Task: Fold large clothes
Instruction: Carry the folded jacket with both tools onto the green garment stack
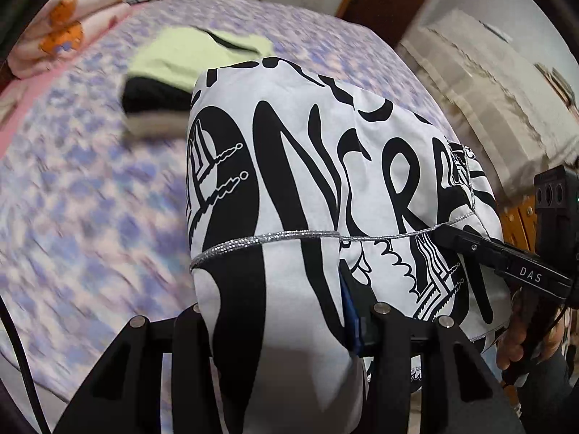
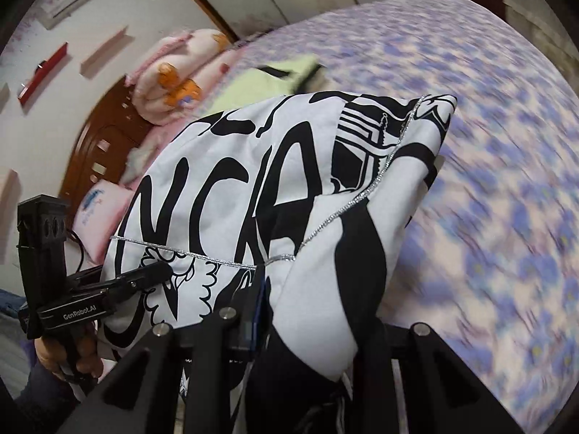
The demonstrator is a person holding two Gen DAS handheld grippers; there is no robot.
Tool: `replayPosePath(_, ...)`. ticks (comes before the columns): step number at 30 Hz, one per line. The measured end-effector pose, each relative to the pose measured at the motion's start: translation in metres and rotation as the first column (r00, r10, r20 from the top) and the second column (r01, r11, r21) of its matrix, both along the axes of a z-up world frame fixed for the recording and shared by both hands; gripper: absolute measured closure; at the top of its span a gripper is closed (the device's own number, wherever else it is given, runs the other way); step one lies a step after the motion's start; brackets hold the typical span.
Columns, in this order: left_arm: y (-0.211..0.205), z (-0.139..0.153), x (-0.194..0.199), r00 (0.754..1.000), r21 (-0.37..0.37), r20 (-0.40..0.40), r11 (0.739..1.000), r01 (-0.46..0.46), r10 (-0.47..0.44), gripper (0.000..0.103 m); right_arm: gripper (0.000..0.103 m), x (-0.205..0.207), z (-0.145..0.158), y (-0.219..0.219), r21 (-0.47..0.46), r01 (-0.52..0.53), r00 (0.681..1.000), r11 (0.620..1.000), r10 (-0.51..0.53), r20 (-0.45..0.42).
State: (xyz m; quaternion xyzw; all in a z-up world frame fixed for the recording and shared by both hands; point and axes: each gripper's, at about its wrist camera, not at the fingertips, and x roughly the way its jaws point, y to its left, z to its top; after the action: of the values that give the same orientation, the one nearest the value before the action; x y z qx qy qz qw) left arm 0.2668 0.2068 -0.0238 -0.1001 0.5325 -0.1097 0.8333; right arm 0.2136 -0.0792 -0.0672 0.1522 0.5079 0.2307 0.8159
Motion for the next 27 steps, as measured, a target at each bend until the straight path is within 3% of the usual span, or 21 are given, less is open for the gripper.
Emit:
replayPosePath(6,0.073,0.042,0.117,0.996,0.049,0.094,0.999,-0.011,0.006,0.059,0.079,0.114,0.043,0.070,0.055,-0.004,0.994,0.998,-0.002,0.105)
replayPosePath(12,0.130,0.049,0.260,0.991,0.058,0.134,0.998,0.007,-0.015,0.058,0.078,0.240,0.043,0.103,0.123,0.030,0.989,0.992,-0.047,0.143)
replayPosePath(15,0.154,0.028,0.324,0.990,0.046,0.140,0.999,0.006,-0.013,0.056,0.078,0.296,0.023,0.117,0.158,0.054,0.988,0.986,-0.076,0.136)
replayPosePath(17,0.162,-0.004,0.357,0.992,0.046,0.126,0.999,0.016,-0.021,0.055,0.076,0.328,-0.004,0.124,0.167,0.067,0.990,0.984,-0.087,0.115)
replayPosePath(20,0.174,-0.071,0.390,1.000,0.040,0.025,0.999,-0.020,0.019,0.033,0.066,0.366,-0.070,0.131,0.108,0.087,0.996,0.990,-0.089,0.014)
replayPosePath(21,0.180,-0.086,0.394,1.000,0.015,0.017,1.000,-0.024,0.024,0.027,0.053,0.371,-0.093,0.132,0.072,0.103,0.995,0.992,-0.103,-0.006)
replayPosePath(22,0.185,-0.099,0.391,1.000,-0.031,0.012,0.999,-0.028,0.028,0.026,0.052,0.373,-0.113,0.129,0.078,0.109,0.994,0.991,-0.108,-0.015)
replayPosePath(24,0.196,-0.111,0.388,0.999,-0.125,0.040,0.992,-0.014,0.019,0.024,0.049,0.371,-0.125,0.123,0.120,0.109,0.994,0.987,-0.111,0.012)
replayPosePath(27,0.204,-0.113,0.385,0.998,-0.152,0.062,0.988,0.003,0.006,0.024,0.045,0.364,-0.114,0.127,0.084,0.073,0.996,0.994,-0.077,0.053)
